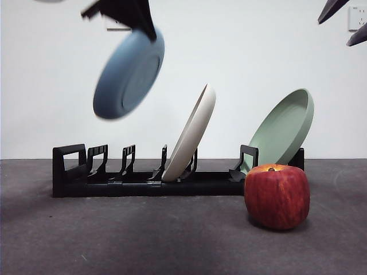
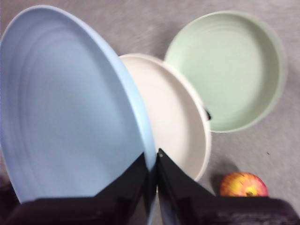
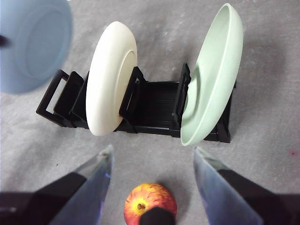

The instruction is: Take the blue plate from the plate rack,put the plate on the table,take the apple from the table,put the apple in the plate

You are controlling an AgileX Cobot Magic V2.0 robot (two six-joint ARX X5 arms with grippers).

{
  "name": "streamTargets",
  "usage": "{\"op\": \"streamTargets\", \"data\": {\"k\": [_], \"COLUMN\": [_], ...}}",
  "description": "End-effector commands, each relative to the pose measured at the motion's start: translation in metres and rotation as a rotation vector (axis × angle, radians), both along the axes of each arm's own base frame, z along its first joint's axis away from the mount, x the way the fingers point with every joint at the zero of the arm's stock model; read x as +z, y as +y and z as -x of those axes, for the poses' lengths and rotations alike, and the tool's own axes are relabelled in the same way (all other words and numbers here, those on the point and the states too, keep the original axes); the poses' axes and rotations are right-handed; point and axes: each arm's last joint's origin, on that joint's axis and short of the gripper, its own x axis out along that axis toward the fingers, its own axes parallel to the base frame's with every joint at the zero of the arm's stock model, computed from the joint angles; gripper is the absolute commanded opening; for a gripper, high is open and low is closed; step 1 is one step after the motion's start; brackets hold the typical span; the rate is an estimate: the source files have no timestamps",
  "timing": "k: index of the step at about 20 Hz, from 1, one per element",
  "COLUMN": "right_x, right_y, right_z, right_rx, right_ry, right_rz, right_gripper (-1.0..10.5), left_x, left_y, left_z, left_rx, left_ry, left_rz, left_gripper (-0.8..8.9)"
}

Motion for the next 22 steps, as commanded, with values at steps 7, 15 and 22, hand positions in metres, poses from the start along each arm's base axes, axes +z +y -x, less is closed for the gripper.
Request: {"op": "streamTargets", "data": {"k": [7, 15, 22], "right_x": [0.001, 0.000, -0.001], "right_y": [0.000, 0.000, 0.000], "right_z": [0.001, 0.001, 0.002], "right_rx": [0.004, 0.004, 0.003], "right_ry": [-0.001, 0.003, 0.017], "right_rz": [0.008, 0.008, 0.010], "right_gripper": [2.9, 2.9, 2.9], "left_x": [0.078, 0.081, 0.008], "left_y": [0.004, -0.014, -0.049], "left_z": [0.127, 0.229, 0.262], "left_rx": [-0.113, -0.159, -0.107], "left_ry": [-0.217, -0.296, -0.272], "left_rz": [-0.171, -0.295, -0.476], "left_gripper": [-0.08, -0.08, -0.08]}}
